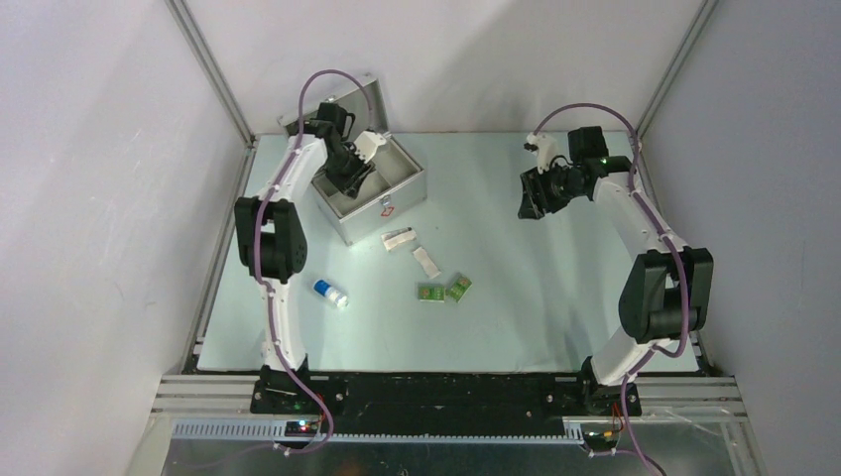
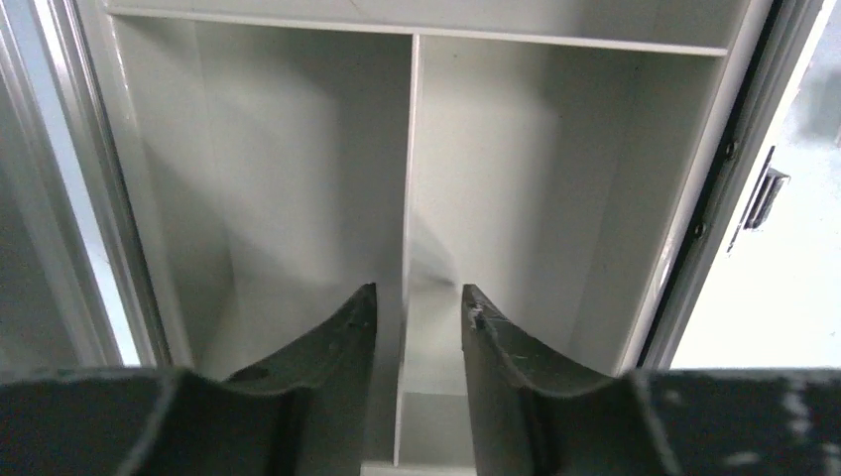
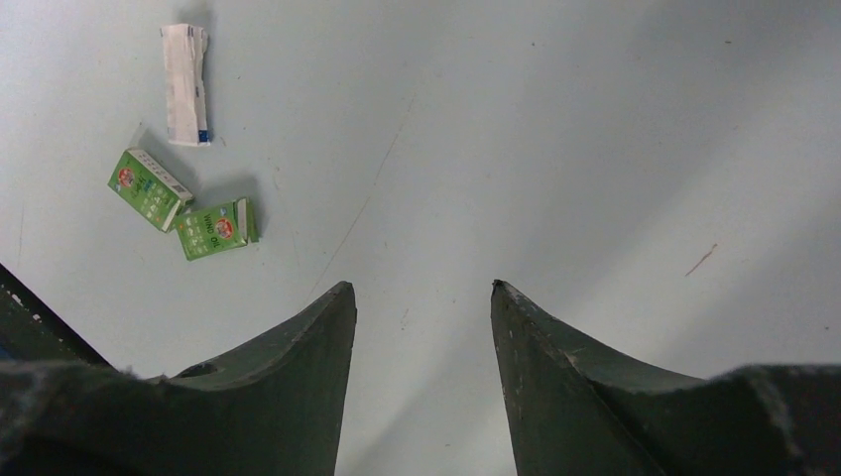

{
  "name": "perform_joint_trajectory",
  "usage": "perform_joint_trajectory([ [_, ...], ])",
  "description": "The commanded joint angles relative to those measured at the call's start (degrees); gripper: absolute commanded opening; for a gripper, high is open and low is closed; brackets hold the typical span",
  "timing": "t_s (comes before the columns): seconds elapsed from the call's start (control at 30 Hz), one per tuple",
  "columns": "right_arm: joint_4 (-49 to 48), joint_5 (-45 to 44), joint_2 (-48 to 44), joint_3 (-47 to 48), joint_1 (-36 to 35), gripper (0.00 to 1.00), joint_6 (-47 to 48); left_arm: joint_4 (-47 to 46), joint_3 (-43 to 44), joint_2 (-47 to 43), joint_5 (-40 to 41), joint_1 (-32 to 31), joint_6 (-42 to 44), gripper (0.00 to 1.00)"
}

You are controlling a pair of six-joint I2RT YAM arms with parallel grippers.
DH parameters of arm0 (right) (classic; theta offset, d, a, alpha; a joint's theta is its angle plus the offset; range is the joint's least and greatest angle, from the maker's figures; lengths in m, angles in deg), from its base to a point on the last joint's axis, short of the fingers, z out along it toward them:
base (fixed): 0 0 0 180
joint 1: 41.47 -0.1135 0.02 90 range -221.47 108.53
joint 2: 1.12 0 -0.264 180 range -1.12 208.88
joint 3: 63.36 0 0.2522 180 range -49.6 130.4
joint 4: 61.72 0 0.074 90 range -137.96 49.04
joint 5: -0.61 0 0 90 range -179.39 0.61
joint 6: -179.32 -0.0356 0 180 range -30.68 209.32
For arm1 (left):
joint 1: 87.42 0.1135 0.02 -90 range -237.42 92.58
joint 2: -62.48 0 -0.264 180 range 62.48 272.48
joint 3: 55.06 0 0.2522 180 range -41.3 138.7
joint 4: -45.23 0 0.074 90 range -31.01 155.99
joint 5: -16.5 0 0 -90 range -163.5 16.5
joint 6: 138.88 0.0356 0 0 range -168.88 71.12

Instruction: Organize the medicine kit

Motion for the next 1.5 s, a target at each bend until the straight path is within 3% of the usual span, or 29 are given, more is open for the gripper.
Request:
perform_joint_trajectory([
  [0.0,-1.3,0.4,1.0,0.0,-2.0,0.58,0.6,-0.5,0.4,-6.4,-0.3,-0.4,-2.8,0.49],
  [0.1,-1.5,0.4,1.7,0.1,-3.4,0.59,0.7,-1.1,0.8,-9.4,-0.2,-0.4,-5.3,0.65],
  [0.17,-1.6,0.7,2.2,0.5,-4.9,0.6,0.8,-1.7,0.7,-11.6,-0.3,-0.6,-6.9,0.68],
  [0.4,-1.1,1.2,4.3,1.8,-8.2,0.63,1.6,-2.9,-5.1,-21.0,-3.3,-1.3,-11.5,0.7],
  [0.63,-0.7,2.7,6.8,2.1,-11.7,0.65,1.5,-9.8,-29.3,-37.7,-4.9,-1.5,-12.1,0.68],
  [0.77,-0.9,2.1,7.5,2.2,-14.4,0.66,3.1,-10.9,-40.6,-42.3,-2.9,-1.5,-10.6,0.69],
  [0.9,-0.1,1.4,8.4,3.1,-15.6,0.66,4.3,-10.6,-49.8,-45.5,-7.1,-1.6,0.2,0.69],
  [1.0,0.6,1.1,8.9,4.0,-15.7,0.66,4.8,-9.5,-60.2,-51.5,-10.7,-1.2,21.5,0.71],
  [1.1,0.8,1.2,9.1,4.3,-15.7,0.66,4.8,-6.1,-64.5,-52.6,-8.9,-1.5,38.6,0.72],
  [1.17,0.8,1.2,9.0,4.4,-15.7,0.66,5.0,-3.0,-64.7,-50.4,-6.9,-1.8,44.7,0.7],
  [1.47,0.4,-0.2,7.0,2.2,-15.8,0.66,6.2,-2.9,-60.8,-36.8,0.0,-3.0,50.6,0.61],
])
